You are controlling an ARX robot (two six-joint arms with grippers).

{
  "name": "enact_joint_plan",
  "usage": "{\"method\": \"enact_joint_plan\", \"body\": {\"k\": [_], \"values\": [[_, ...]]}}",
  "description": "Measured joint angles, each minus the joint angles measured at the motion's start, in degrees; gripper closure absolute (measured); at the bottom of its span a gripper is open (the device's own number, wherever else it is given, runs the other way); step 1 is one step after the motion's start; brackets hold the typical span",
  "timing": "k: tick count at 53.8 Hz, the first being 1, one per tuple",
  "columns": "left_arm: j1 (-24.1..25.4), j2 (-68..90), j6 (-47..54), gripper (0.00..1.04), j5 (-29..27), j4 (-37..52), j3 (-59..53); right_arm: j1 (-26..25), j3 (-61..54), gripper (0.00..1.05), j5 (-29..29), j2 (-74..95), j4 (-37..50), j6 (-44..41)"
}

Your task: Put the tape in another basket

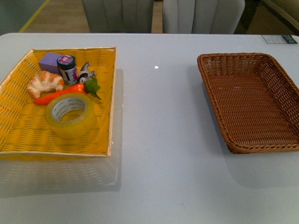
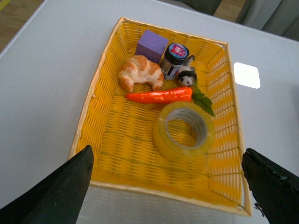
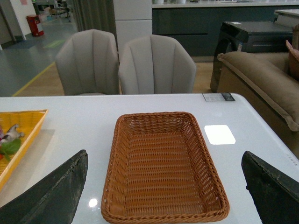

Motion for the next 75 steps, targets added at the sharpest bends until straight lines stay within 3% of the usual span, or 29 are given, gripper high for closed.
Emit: {"method": "enact_joint_plan", "body": {"k": [12, 28, 38, 63, 75], "values": [[-2.2, 25.3, 0.5, 0.09, -0.9, 7.8, 10.9, 0.0, 0.0, 0.09, 0.0, 0.0, 0.0, 0.0], [-2.9, 45.7, 0.1, 0.09, 0.4, 5.3, 27.4, 0.0, 0.0, 0.09, 0.0, 0.0, 0.0, 0.0], [-2.9, 50.7, -0.2, 0.09, 2.1, 1.9, 33.3, 0.0, 0.0, 0.09, 0.0, 0.0, 0.0, 0.0], [-2.9, 51.6, -0.2, 0.09, 1.9, 1.3, 33.6, 0.0, 0.0, 0.09, 0.0, 0.0, 0.0, 0.0], [-2.8, 55.0, -1.3, 0.09, 4.8, -1.9, 37.3, 0.0, 0.0, 0.09, 0.0, 0.0, 0.0, 0.0]]}}
